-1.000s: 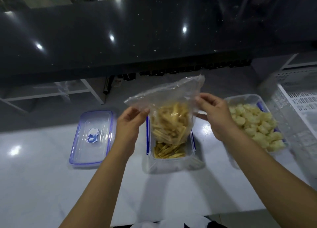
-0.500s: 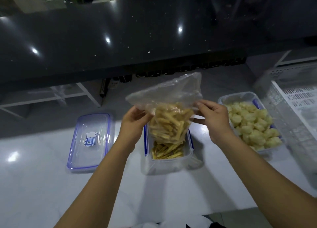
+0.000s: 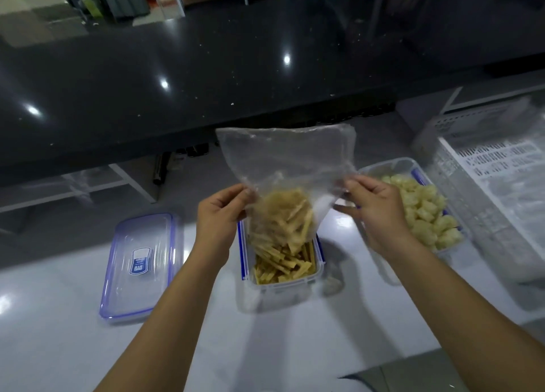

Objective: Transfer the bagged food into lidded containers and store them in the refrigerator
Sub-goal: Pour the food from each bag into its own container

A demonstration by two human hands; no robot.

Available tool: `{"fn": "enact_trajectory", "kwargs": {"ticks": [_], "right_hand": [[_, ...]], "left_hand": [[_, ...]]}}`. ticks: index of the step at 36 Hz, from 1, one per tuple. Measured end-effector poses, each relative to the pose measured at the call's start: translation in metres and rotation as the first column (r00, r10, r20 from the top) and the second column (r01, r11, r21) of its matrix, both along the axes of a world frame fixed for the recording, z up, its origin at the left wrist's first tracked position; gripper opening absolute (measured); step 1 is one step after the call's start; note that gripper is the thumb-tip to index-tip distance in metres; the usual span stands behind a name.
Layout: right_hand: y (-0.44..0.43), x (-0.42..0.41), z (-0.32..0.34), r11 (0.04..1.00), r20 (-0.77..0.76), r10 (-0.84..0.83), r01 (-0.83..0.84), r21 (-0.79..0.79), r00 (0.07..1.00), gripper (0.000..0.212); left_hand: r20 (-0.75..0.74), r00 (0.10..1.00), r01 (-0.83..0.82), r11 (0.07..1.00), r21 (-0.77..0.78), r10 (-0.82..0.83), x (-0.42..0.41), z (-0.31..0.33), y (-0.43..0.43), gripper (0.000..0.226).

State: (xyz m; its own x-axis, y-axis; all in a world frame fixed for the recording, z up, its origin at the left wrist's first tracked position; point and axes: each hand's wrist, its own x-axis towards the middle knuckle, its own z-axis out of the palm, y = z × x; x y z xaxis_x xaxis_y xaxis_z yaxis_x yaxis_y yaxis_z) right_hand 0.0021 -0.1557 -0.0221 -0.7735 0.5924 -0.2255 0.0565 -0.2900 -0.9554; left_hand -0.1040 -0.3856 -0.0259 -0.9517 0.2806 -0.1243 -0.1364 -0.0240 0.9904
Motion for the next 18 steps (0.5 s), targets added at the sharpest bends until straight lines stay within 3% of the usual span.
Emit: {"fn": "enact_trajectory", "kwargs": {"ticks": [2,3,7,10,12,15,18], "right_hand": [[0.009,-0.003,0.003,0.989,0.007,-0.148,0.148,0.004,0.989,0.016],[0.008,-0.003,0.001,0.989,0.017,-0.145,0.145,0.010,0.989,0.016],[-0.008,0.005,-0.013,0.991,0.024,0.131,-0.130,-0.021,0.991,0.015],[-0.005,0.012,-0.021,0.993,0.028,0.056,-0.053,-0.101,0.998,0.042],[-0.004,0.017,-0.028,0.987,0.033,0.132,-0.128,-0.099,0.991,0.056],[-0.015,0.018,-0.032,0.961,0.054,0.275,-0.275,-0.019,0.960,0.041],[-0.026,0.008,-0.027,0.976,0.047,0.201,-0.204,0.072,0.979,0.017]], "left_hand": [[0.021,0.999,-0.025,1.000,0.014,0.024,-0.001,-0.001,-0.001,0.012],[0.027,0.999,-0.021,1.000,0.007,0.021,-0.002,-0.001,-0.002,0.013],[0.042,0.999,0.016,0.998,-0.055,-0.014,0.001,-0.008,-0.009,0.020],[0.025,1.000,0.006,0.999,-0.048,-0.005,0.007,-0.014,-0.017,0.021],[-0.010,1.000,0.022,0.996,-0.082,-0.023,0.011,-0.017,-0.021,0.020],[-0.035,0.997,0.058,0.988,-0.141,-0.064,0.012,-0.020,-0.020,0.018],[-0.038,0.999,0.032,0.989,-0.142,-0.038,0.007,-0.018,-0.011,0.016]]}}
